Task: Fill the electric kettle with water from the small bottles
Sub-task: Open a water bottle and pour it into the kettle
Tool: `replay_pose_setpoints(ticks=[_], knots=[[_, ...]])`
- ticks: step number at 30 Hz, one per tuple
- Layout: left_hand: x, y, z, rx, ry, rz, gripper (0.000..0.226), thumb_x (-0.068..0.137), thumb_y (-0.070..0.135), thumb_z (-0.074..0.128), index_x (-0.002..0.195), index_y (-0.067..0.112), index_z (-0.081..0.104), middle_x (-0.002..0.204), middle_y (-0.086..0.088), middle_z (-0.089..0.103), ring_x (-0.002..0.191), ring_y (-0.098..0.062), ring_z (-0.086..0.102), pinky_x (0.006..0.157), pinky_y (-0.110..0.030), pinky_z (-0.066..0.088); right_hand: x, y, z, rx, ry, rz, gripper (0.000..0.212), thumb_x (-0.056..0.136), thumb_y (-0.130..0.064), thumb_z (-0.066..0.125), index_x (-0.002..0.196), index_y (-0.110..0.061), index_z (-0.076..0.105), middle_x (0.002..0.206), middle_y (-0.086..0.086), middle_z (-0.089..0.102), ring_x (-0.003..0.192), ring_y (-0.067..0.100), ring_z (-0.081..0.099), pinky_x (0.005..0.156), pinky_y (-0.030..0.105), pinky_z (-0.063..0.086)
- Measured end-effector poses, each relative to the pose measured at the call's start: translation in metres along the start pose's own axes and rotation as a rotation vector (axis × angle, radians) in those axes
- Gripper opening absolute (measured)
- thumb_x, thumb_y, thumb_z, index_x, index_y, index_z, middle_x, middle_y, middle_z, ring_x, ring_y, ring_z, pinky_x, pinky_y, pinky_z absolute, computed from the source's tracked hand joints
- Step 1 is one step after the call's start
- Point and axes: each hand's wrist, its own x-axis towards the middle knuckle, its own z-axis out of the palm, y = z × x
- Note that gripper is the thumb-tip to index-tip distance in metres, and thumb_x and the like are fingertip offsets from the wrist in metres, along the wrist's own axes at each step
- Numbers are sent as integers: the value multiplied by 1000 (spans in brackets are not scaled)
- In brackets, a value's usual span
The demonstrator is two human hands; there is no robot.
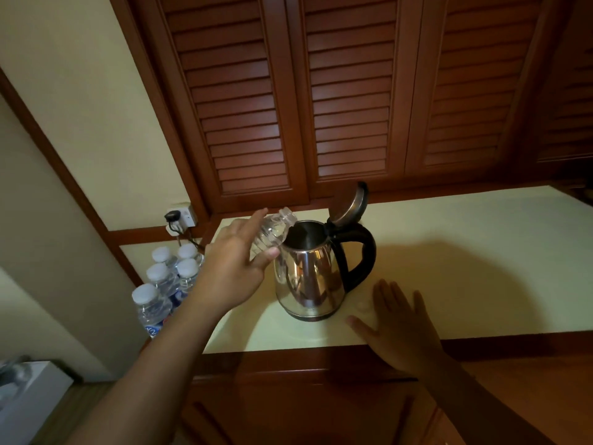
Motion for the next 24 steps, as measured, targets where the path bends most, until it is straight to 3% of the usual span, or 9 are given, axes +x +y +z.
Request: replay_pose_setpoints(ticks=[3, 9, 17, 24], knots=[[17, 3, -13, 250, -54, 24, 79, 101, 43, 66, 166, 35, 21, 155, -1, 49, 144, -26, 41, 117, -55, 36, 1, -1, 1, -27, 5, 7, 112, 78, -88, -7, 161, -14, -1, 170, 4, -4, 156, 22, -6, 123, 57, -2], [35, 8, -22, 508, -11, 158, 57, 96, 31, 71, 142, 27, 39, 142, 2, 60, 128, -25, 48, 105, -49, 37, 1, -1, 0, -28, 4, 6, 109, 80, -87, -2, 161, -13, -1, 170, 4, -4, 156, 22, -7, 123, 57, -2], [51, 0, -26, 789, 8, 424, 61, 87, 24, 76, 141, 29, 47, 134, 2, 63, 124, -26, 52, 109, -58, 36, 1, -3, -1, -54, 31, 10, 118, 71, -88, -14, 161, -13, 5, 170, 5, 2, 156, 23, -1, 123, 56, 1], [58, 1, -25, 902, -19, 572, 77, 82, 13, 77, 150, 28, 45, 142, -2, 60, 129, -28, 51, 115, -72, 28, 0, -3, -3, -35, 9, 6, 107, 81, -86, -1, 161, -13, 1, 170, 5, -2, 156, 22, -5, 123, 56, -2]])
